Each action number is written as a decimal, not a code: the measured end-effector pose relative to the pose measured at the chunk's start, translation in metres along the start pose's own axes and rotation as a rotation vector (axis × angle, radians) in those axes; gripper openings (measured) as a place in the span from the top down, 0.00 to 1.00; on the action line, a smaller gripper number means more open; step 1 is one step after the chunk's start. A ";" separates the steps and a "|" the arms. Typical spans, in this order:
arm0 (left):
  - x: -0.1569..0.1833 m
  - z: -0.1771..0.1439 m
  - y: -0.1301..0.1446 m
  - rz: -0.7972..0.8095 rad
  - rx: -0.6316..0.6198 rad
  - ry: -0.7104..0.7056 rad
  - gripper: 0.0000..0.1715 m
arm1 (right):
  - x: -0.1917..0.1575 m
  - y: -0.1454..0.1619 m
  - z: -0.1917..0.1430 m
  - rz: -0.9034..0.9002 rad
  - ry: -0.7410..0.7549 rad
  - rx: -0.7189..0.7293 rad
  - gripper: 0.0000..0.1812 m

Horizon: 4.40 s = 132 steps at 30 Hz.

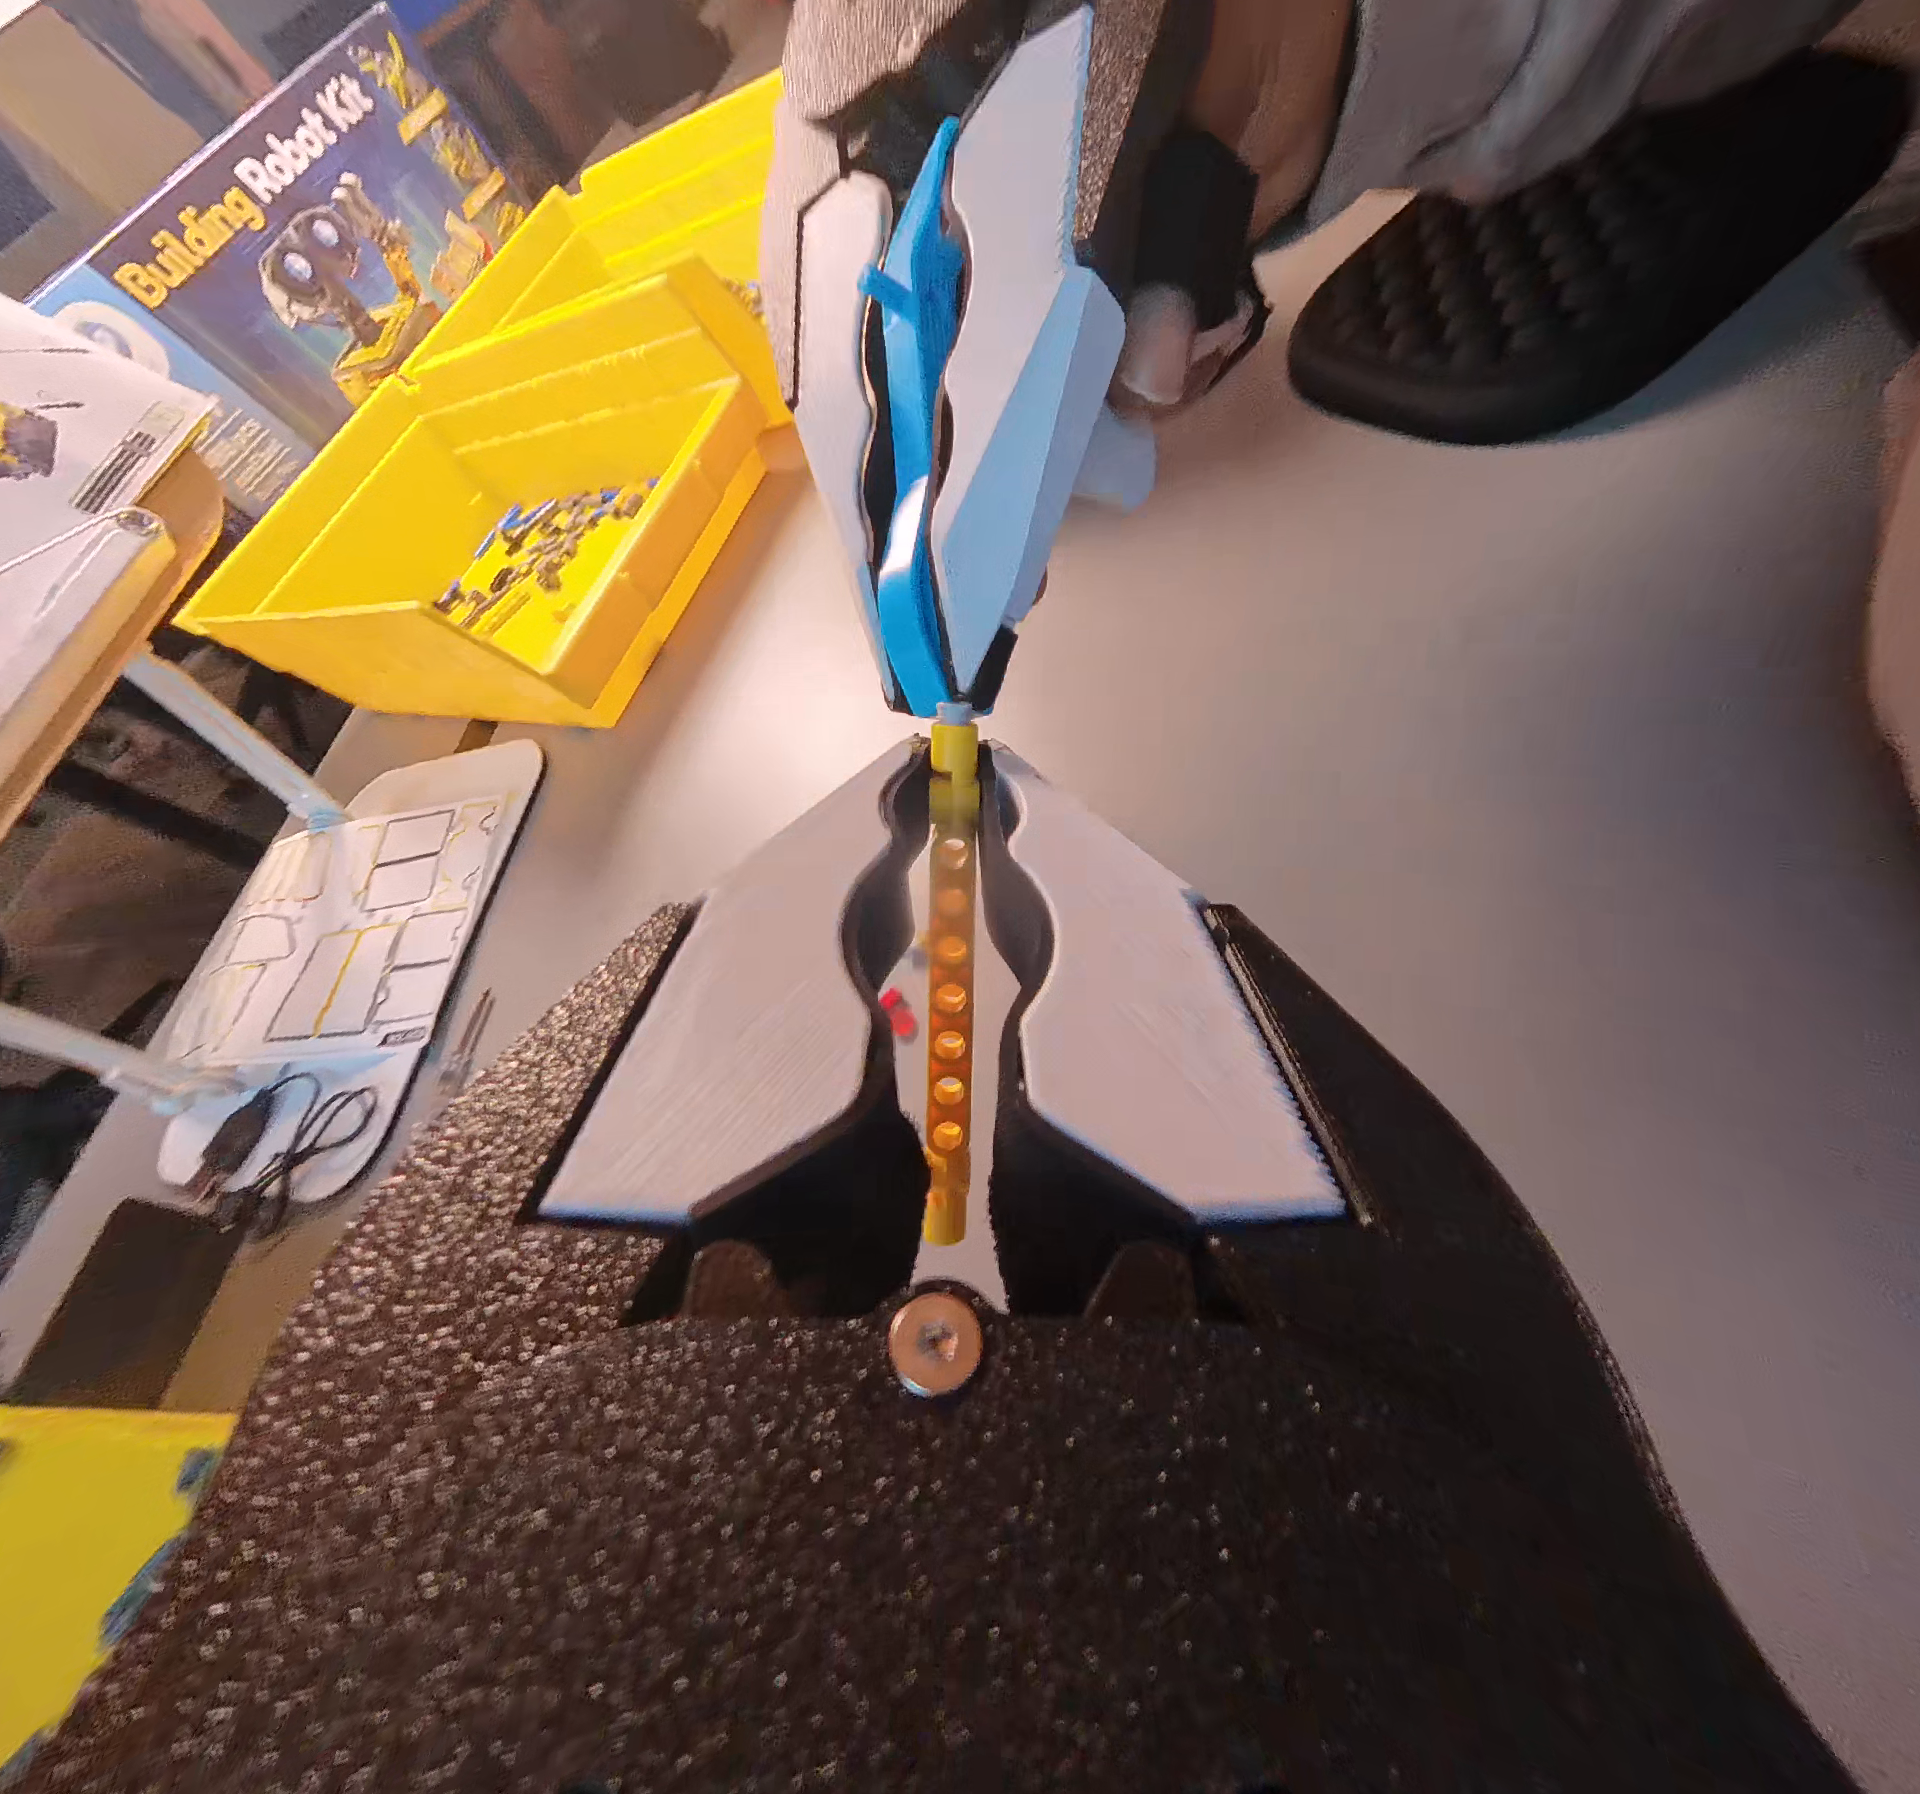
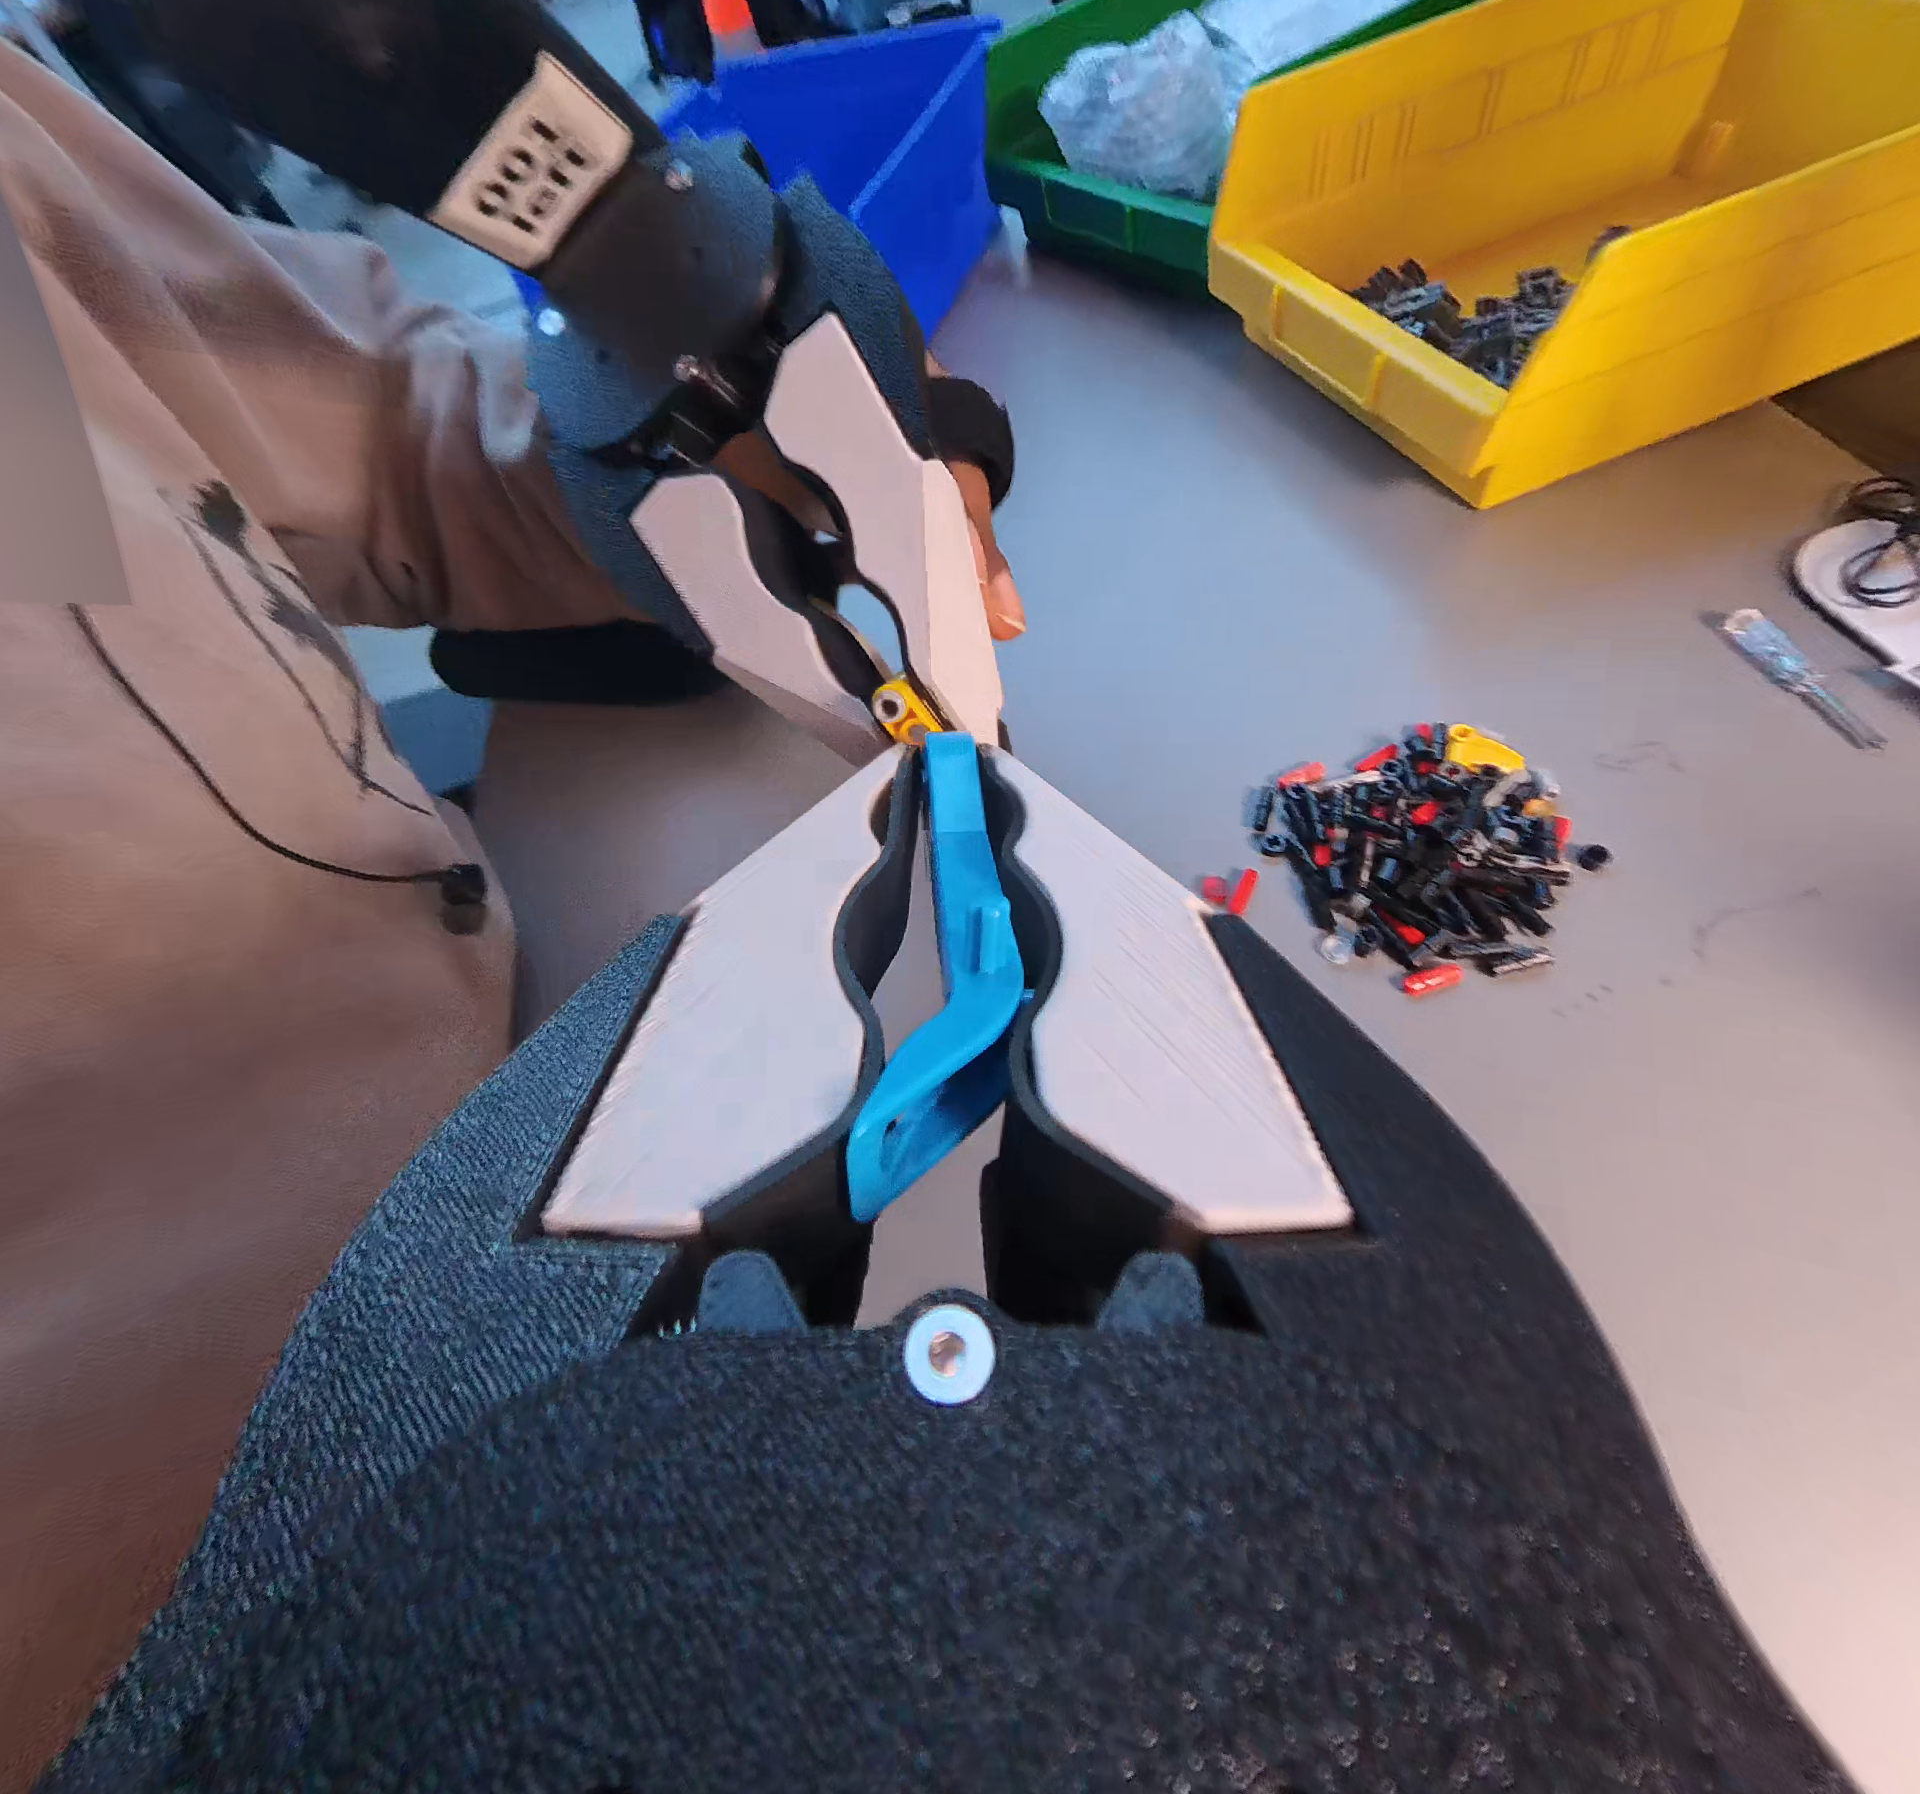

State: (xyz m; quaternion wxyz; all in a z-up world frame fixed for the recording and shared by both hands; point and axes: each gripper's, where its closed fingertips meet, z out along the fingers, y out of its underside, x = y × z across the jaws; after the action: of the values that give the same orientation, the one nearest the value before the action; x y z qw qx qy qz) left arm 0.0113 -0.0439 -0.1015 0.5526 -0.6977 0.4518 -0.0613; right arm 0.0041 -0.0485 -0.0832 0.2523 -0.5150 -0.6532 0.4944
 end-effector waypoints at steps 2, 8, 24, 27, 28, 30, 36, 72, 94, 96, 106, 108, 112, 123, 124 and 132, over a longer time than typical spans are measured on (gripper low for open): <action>-0.003 0.002 0.006 0.024 -0.061 -0.039 0.97 | 0.005 0.003 0.004 -0.023 0.066 -0.033 0.95; -0.015 0.008 0.028 -0.039 -0.172 -0.133 0.98 | 0.026 0.009 0.017 0.051 0.265 0.079 0.96; -0.040 0.010 -0.015 -0.479 0.079 -0.140 0.98 | 0.044 -0.033 -0.015 -0.141 0.756 0.458 0.96; -0.037 0.014 -0.019 -0.444 0.071 -0.163 0.96 | 0.048 -0.039 -0.021 -0.112 0.712 0.507 0.96; -0.041 0.011 -0.019 -0.458 0.081 -0.156 0.96 | 0.047 -0.042 -0.025 -0.099 0.681 0.541 0.96; -0.048 0.005 -0.012 -0.435 0.063 -0.181 0.97 | 0.048 -0.045 -0.035 -0.050 0.646 0.579 0.96; -0.045 0.001 -0.010 -0.371 0.059 -0.190 0.97 | 0.041 -0.041 -0.030 0.064 0.412 0.506 0.95; -0.009 -0.001 0.001 -0.103 -0.077 -0.060 0.97 | 0.009 -0.006 0.004 -0.124 0.076 -0.112 0.95; 0.027 0.001 -0.003 -0.459 0.157 0.332 0.96 | -0.011 0.018 0.004 0.501 -0.553 0.075 0.96; 0.027 -0.001 -0.006 -0.470 0.178 0.342 0.97 | -0.012 0.016 0.003 0.520 -0.573 0.106 0.96; 0.025 -0.007 -0.015 -0.505 0.242 0.363 0.97 | -0.016 0.007 -0.001 0.592 -0.625 0.228 0.96; 0.022 -0.005 -0.010 -0.488 0.216 0.330 0.97 | -0.011 0.009 0.001 0.564 -0.569 0.227 0.96; 0.017 0.005 0.007 -0.381 0.082 0.213 0.96 | 0.002 0.018 0.009 0.307 -0.296 0.091 0.96; 0.002 -0.008 -0.011 -0.474 0.256 0.180 0.98 | 0.003 -0.004 0.005 0.575 -0.367 0.319 0.96; 0.000 -0.010 -0.015 -0.471 0.280 0.180 0.97 | 0.002 -0.010 0.002 0.621 -0.417 0.371 0.96; -0.030 -0.029 -0.025 -0.483 0.382 0.080 0.97 | 0.025 -0.037 -0.026 0.664 -0.447 0.626 0.96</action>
State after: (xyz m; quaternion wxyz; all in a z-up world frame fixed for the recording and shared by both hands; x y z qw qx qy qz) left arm -0.0089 -0.0438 -0.0571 0.6249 -0.6656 0.2745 -0.3019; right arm 0.0019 -0.0145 -0.0444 0.0779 -0.4763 -0.3127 0.8181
